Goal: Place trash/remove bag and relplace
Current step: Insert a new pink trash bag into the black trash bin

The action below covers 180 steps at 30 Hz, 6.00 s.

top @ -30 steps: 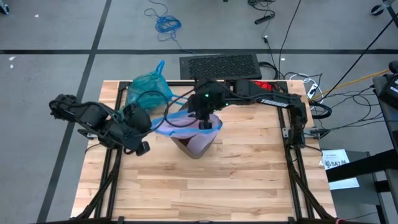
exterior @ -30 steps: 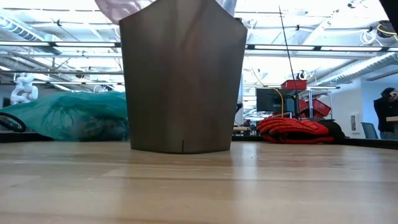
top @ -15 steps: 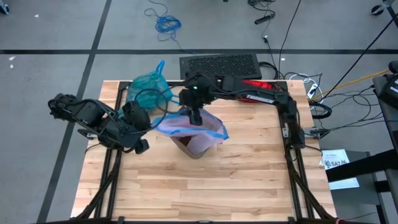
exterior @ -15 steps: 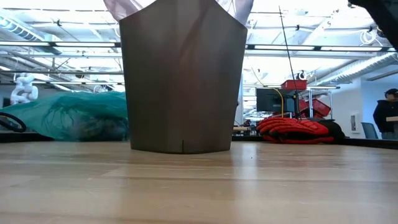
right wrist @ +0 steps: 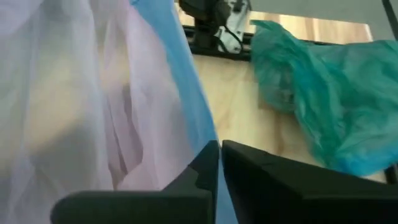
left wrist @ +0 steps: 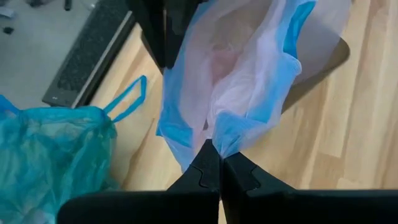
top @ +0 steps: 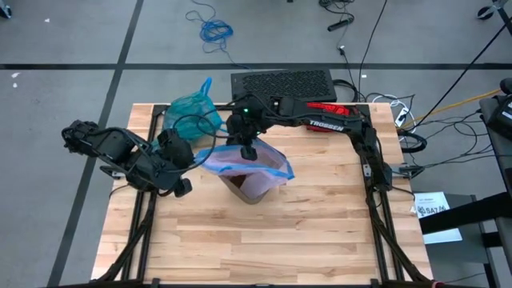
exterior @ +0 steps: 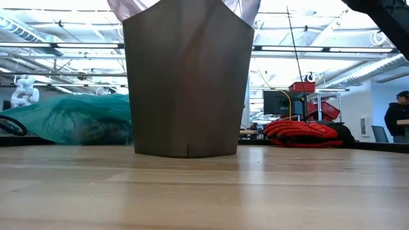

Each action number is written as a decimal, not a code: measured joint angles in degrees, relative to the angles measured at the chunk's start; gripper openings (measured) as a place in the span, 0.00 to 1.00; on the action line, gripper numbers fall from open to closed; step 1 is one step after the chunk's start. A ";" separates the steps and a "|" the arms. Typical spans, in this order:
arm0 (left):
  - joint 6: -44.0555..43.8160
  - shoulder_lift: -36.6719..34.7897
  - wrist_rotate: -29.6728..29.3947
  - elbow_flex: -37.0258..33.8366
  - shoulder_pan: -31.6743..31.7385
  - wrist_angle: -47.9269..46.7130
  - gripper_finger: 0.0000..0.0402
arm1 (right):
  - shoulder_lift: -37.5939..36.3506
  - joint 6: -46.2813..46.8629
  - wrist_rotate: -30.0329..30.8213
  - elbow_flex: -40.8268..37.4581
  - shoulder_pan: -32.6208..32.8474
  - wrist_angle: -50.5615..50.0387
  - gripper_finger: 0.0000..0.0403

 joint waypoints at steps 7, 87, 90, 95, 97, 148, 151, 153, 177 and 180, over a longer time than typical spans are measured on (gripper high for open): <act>-4.27 -0.10 -3.30 0.00 -0.17 0.11 0.00 | -1.31 2.34 4.38 0.00 -1.16 -1.03 0.00; -30.78 -1.07 -11.69 -19.73 -7.32 7.49 0.04 | -1.10 3.23 5.52 0.02 -8.12 -13.42 0.00; -29.72 -1.04 -9.22 -18.96 -6.67 7.67 0.12 | -1.10 3.22 5.58 0.02 -8.12 -13.47 0.00; -27.56 -1.02 -6.09 -17.33 -5.69 7.87 0.28 | -1.10 3.24 5.44 0.02 -8.10 -13.44 0.00; -24.94 -1.02 -5.70 -15.97 -5.55 7.83 0.34 | -1.10 3.22 5.36 0.02 -8.10 -13.41 0.00; 7.56 6.91 4.18 -10.78 15.16 29.43 0.00 | -1.17 1.49 5.10 0.02 -6.66 -13.42 0.00; 8.29 4.66 9.24 -16.19 14.91 36.28 0.00 | -1.17 1.47 5.08 0.02 -6.64 -13.49 0.00; 10.24 3.65 14.21 -19.03 14.73 42.05 0.00 | -1.17 1.45 5.08 0.02 -6.64 -13.51 0.00; 21.31 2.07 26.24 -26.42 14.56 44.55 0.00 | -1.17 5.72 5.66 0.02 -8.76 -14.99 0.00; 22.69 0.50 25.68 -26.58 15.09 41.00 0.00 | -1.19 6.90 5.78 0.04 -8.97 -14.99 0.00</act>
